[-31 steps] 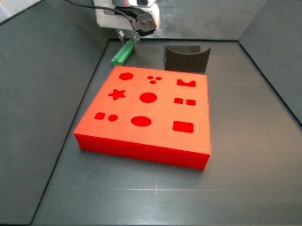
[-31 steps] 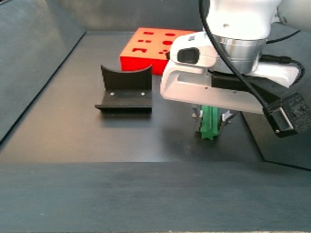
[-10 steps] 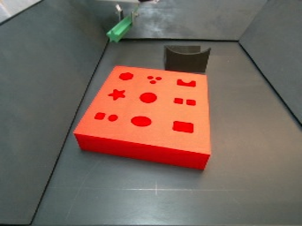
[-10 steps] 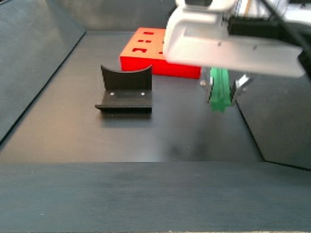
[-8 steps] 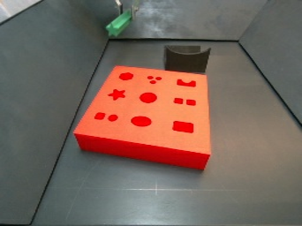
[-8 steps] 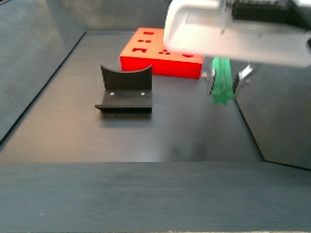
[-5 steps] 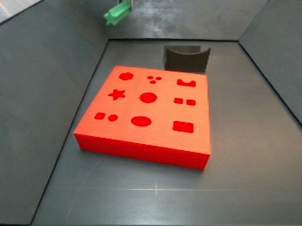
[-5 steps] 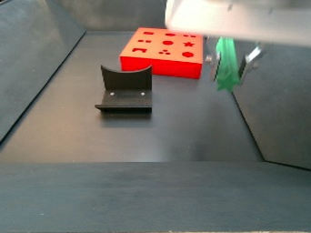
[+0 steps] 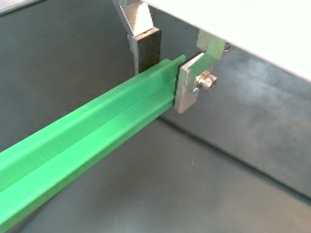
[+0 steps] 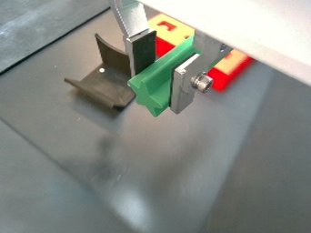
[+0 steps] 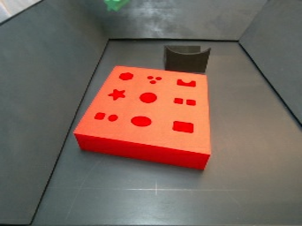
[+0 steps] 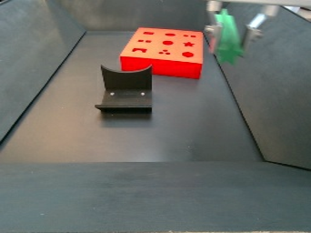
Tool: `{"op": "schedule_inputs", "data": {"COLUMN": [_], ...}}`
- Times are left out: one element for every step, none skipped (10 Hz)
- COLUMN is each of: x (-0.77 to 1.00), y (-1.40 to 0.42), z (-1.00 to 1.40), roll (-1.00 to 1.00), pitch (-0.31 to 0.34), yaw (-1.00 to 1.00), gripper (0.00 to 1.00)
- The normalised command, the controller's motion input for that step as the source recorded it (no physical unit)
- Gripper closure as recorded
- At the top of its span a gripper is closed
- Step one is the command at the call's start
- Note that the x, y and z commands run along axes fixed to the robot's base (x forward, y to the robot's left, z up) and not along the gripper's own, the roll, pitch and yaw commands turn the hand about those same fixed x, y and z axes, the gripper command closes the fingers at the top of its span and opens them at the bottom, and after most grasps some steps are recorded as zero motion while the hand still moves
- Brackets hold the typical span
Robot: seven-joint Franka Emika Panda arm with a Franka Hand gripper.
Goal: Pick up the star object. Move up. Place the star object on the fixture. Regrasp the star object. Move to above the board. Insert the star object.
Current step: Place the star object on the fixture.
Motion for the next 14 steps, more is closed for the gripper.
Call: {"op": "schedule_inputs", "data": {"x": [0.89,0.97,1.00,1.00,1.00,1.00,1.00,1.00,1.00,0.97,0.82,0.75,0.58,0.92], "y": [-1.00,-1.00,-0.96,-0.88,-0.78,-0.63,-0.50,-0.44,-0.34,-0.26,-0.15,-0.11,-0.06,1.00], "z": [-0.08,-0.08,-0.08,-0.08,-0.08,-0.07,-0.06,-0.06,-0.05,-0.04,-0.03,-0.02,-0.01,0.18], "roll": [0.07,0.06,0.06,0.05,0.05,0.06,0.06,0.07,0.07,0.08,0.09,0.10,0.11,-1.00], "pitch": [0.009,0.004,0.007,0.009,0.015,0.025,0.035,0.041,0.056,0.068,0.085,0.094,0.115,0.145], "yaw": [0.40,0.24,0.16,0.11,0.07,0.05,0.04,0.04,0.03,0.03,0.03,0.03,0.04,0.23], "gripper": [1.00,1.00,1.00,1.00,1.00,1.00,1.00,1.00,1.00,1.00,1.00,1.00,1.00,1.00]}}
